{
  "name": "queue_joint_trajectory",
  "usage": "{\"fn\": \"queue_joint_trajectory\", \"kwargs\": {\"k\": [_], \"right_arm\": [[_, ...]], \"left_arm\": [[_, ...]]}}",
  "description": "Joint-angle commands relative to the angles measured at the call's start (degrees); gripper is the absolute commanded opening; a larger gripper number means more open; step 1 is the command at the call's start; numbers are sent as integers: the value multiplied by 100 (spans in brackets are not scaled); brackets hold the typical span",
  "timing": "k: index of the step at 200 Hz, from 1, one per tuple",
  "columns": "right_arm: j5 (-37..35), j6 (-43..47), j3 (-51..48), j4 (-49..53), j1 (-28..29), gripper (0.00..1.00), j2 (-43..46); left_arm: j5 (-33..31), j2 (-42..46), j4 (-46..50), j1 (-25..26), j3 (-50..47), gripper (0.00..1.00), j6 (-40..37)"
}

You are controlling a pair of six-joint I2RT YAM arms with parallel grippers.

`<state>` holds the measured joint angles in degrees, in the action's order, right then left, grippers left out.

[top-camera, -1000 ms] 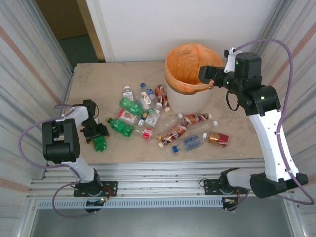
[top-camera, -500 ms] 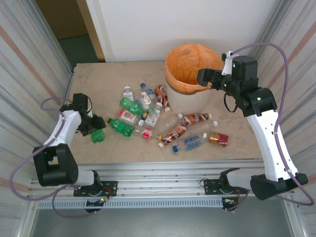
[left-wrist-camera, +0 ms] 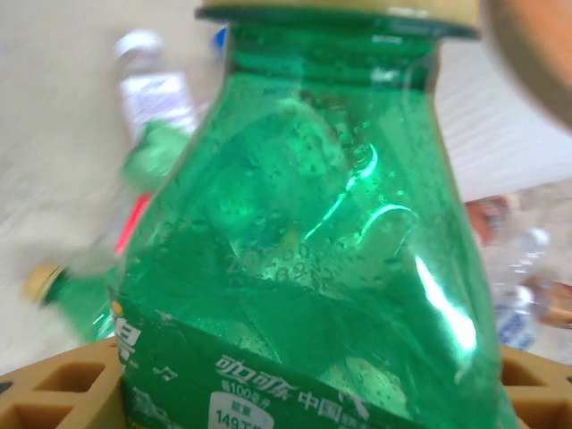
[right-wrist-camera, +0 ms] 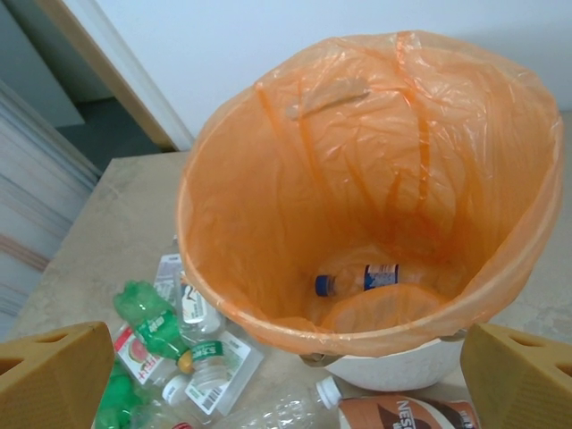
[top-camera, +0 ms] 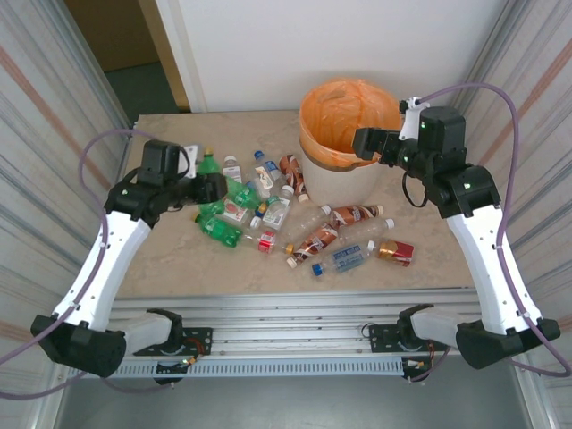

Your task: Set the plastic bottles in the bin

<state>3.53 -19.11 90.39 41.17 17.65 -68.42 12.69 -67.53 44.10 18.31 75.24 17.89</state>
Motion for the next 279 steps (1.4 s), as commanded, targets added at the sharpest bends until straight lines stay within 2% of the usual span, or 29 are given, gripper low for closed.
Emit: {"fn": "queue_joint_trajectory", "kwargs": {"k": [1, 36, 52, 92, 113, 167, 202, 240, 259, 269, 279], "right_arm": [[312, -239, -57, -287, 44, 98, 110], [1366, -518, -28, -787, 114, 98, 41], [1650, -542, 119, -908, 331, 100, -86], [1640, -249, 535, -1114, 1221, 92, -522], [1608, -85, 755, -1198, 1501, 87, -780], [1622, 22, 1151, -1404, 1654, 73, -1385], [1752, 22, 1381, -1445, 1684, 67, -1723], [1763, 22, 1594, -1322, 1700, 42, -1955], [1679, 13, 1577, -1317, 1683, 24, -1944], [1603, 13, 1569, -1298, 1686, 15, -1934], [1531, 22, 1574, -1275, 1680, 8, -1937]], "left_arm": [[148, -173, -1029, 556, 363, 34, -54], [320, -485, -2257, 1245, 507, 34, -576], [313, -604, -2612, 1492, 564, 34, -843], [605, -913, -2978, 1788, 765, 34, -1082], [785, -962, -3097, 1861, 778, 34, -1092], [1337, -921, -3179, 1946, 731, 34, -1125], [1410, -995, -3163, 1979, 704, 34, -1069], [1288, -1002, -3227, 1982, 643, 34, -1003], [1209, -1033, -3258, 1978, 680, 35, -967], [1166, -1051, -3262, 1983, 706, 39, -924], [1161, -1053, -3280, 1979, 729, 49, -882]]}}
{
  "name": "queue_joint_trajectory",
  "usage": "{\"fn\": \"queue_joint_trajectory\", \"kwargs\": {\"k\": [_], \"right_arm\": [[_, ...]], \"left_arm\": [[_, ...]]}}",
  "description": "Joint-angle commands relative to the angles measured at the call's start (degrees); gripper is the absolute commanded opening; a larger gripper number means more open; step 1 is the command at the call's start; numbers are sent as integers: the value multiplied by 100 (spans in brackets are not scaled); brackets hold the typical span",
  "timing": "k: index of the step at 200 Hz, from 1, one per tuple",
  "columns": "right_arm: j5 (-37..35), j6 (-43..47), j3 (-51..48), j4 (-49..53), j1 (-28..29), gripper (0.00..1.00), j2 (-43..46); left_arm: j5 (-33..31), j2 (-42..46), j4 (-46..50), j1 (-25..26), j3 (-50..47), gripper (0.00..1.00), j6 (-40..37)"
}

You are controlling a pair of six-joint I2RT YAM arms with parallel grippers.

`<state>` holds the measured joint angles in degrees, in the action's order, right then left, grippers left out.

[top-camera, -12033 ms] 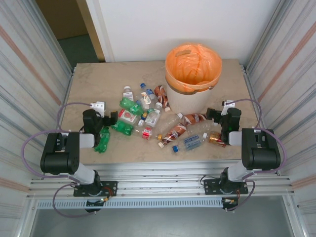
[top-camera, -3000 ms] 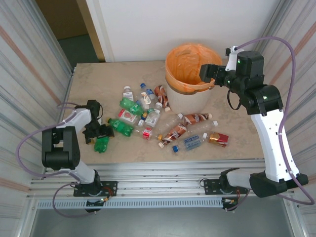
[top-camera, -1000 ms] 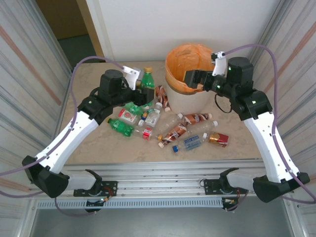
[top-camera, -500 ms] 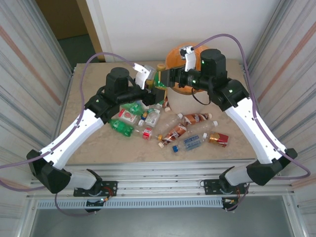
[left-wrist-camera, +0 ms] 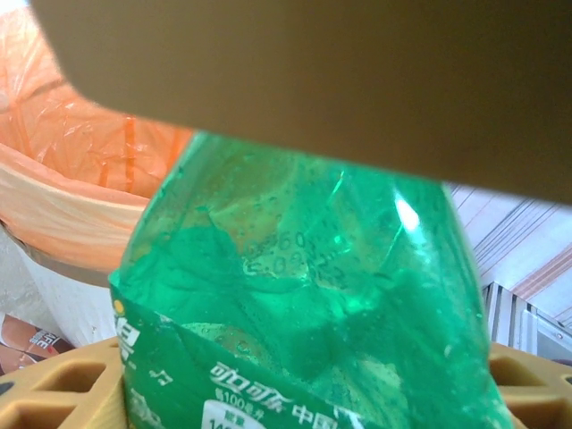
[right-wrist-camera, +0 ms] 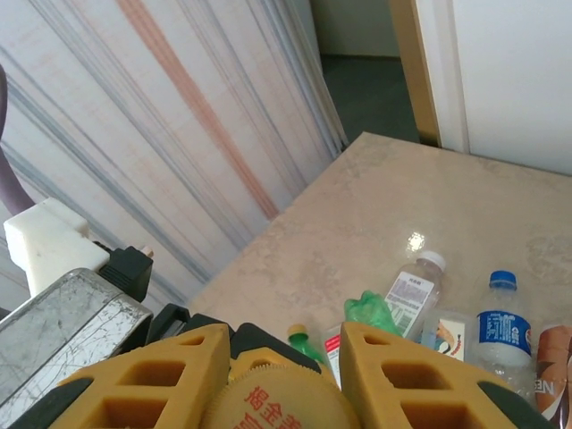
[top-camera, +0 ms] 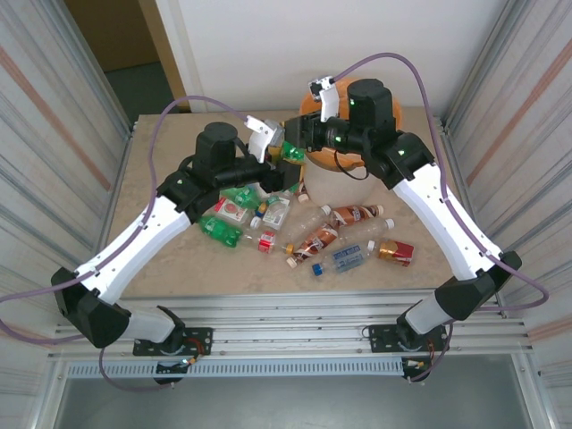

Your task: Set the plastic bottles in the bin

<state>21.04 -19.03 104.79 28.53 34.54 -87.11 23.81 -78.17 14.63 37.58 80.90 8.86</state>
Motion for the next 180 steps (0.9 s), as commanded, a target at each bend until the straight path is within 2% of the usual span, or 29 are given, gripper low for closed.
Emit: {"fn": "queue_joint_trajectory", "kwargs": {"k": [1, 15, 24, 34, 70, 133, 180], "right_arm": [[-220, 13, 140, -9, -9, 7, -69], [-361, 30, 155, 20, -33, 0, -56], [-434, 22, 167, 28, -70, 0, -38], [-495, 13, 182, 29, -125, 0, -20], [-635, -114, 368, -23, -490, 0, 112], [-1197, -167, 538, -230, -1410, 0, 325], [-1278, -207, 1040, -255, -2275, 0, -93]], "left_arm": [[46, 12, -336, 54, 163, 50, 24], [3, 65, -384, 51, 144, 71, 79], [-74, 132, -420, 55, 108, 86, 114], [-192, 230, -424, 48, 69, 98, 121], [-590, 878, -448, 50, -294, 99, 123], [-1985, 2339, -743, 49, -1439, 99, -6], [-2977, 2750, -460, 24, -1850, 99, -130]]}}
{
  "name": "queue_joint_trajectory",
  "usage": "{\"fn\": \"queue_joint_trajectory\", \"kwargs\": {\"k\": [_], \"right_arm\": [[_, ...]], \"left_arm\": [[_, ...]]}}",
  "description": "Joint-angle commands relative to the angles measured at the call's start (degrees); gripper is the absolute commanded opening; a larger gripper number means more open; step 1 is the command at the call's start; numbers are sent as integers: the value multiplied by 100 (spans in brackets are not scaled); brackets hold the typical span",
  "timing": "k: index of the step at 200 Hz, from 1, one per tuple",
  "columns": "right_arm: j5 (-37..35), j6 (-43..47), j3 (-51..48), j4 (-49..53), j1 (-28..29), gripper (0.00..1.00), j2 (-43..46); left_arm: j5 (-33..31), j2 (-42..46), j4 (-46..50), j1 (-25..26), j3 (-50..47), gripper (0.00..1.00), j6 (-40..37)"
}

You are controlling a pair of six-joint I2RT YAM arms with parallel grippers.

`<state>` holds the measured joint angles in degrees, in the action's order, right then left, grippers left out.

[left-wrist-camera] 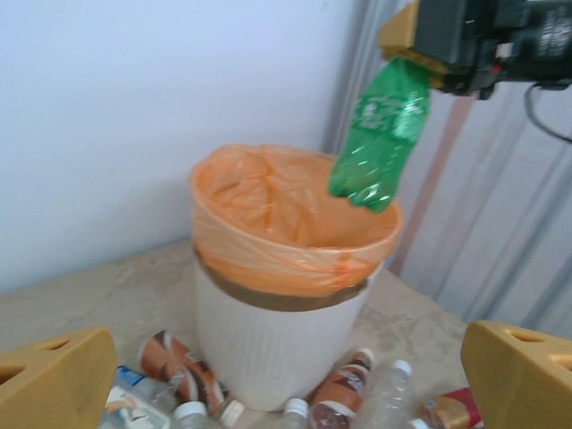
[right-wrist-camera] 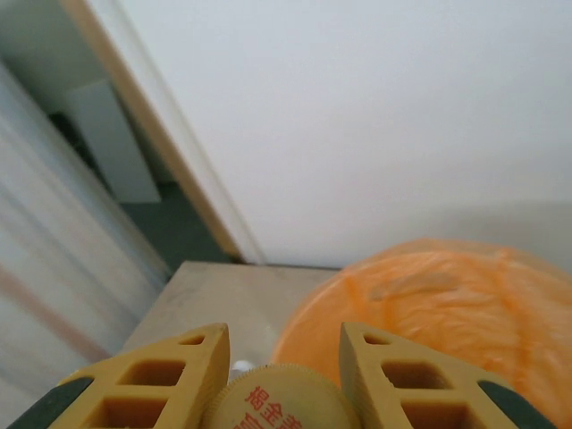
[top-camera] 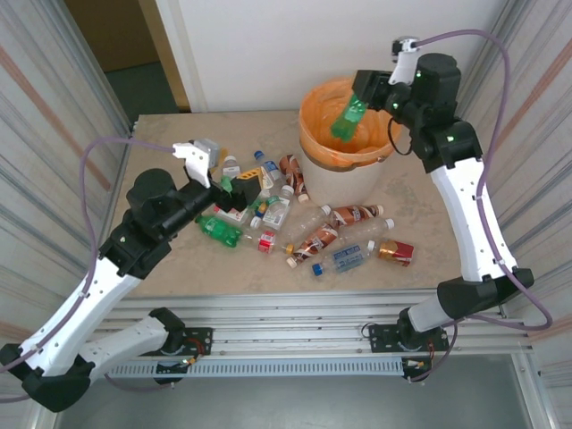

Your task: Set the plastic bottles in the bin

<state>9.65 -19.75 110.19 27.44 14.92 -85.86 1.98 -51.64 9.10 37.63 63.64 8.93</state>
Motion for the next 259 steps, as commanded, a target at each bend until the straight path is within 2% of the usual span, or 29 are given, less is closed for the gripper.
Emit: {"fn": "queue_joint_trajectory", "kwargs": {"k": [1, 55, 111, 171, 213, 245, 259], "right_arm": [[-139, -135, 515, -136, -322, 0, -232], [-213, 153, 770, 284, -660, 0, -808], [-350, 402, 37, 256, -683, 0, -954], [-168, 426, -635, -61, -683, 2, -1125], [-180, 528, -761, -164, -611, 12, -1295], [-213, 559, -836, -184, -579, 26, -1380], [-249, 585, -870, -191, -560, 29, -1413]], "left_arm": [[-808, 94, 101, 22, -124, 99, -141], [-1650, 107, 871, -159, -140, 99, 59], [-1409, 126, 1438, -729, -303, 99, 586], [-1419, 118, 1962, -975, -409, 99, 777], [-1434, 92, 2182, -1088, -421, 99, 825], [-1360, 112, 2417, -1306, -470, 99, 898], [-1234, 96, 2515, -1451, -474, 99, 945]]}}
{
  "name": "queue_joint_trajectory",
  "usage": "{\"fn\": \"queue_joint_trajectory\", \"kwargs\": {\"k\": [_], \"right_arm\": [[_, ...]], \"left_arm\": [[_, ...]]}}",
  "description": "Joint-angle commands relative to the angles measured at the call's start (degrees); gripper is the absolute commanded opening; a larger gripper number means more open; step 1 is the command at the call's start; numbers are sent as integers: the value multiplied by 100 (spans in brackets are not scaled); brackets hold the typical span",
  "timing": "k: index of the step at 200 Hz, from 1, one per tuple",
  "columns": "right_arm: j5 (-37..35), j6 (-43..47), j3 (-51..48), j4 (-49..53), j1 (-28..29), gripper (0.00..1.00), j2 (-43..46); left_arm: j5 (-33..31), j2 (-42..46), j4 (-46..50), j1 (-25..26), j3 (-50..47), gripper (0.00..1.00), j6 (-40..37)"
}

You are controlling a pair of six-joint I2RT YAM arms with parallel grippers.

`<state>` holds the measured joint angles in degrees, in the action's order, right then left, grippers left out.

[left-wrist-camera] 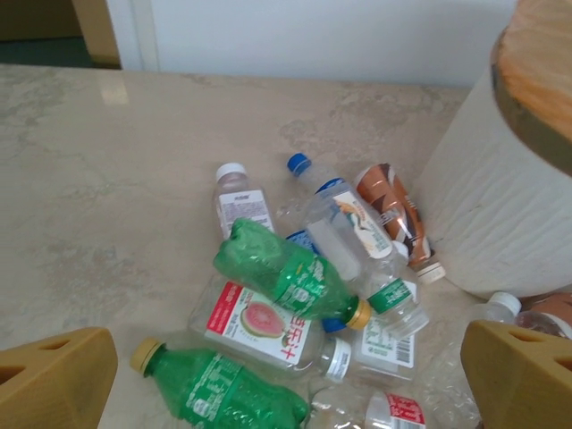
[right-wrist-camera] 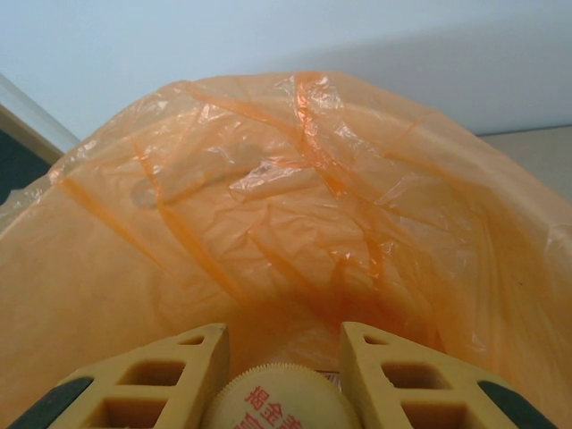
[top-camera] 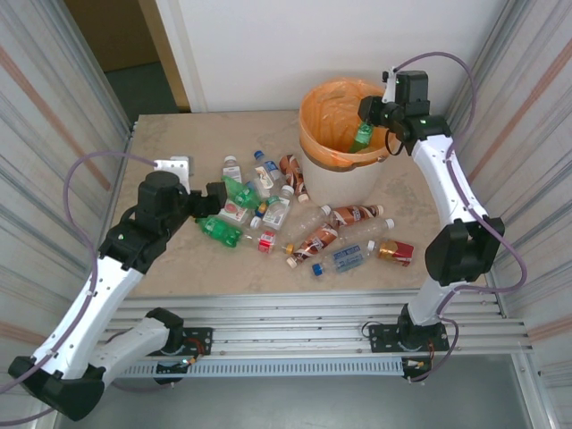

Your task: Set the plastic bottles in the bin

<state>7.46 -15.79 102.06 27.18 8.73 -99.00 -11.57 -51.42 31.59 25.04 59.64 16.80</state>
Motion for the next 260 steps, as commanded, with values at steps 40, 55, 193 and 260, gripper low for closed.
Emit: {"fn": "queue_joint_trajectory", "kwargs": {"k": [40, 55, 193, 260], "right_arm": [[-126, 256, -10, -80, 129, 53, -154], [-164, 286, 66, -14, 135, 59, -155], [-236, 365, 735, 464, 194, 73, 253], [-376, 375, 975, 885, 234, 83, 603]], "left_arm": [[353, 11, 614, -496, -84, 99, 230], [353, -23, 806, -582, -77, 99, 249], [796, 2, 1147, -1185, -153, 99, 659], [772, 263, 1525, -1186, -337, 99, 1026]]}}
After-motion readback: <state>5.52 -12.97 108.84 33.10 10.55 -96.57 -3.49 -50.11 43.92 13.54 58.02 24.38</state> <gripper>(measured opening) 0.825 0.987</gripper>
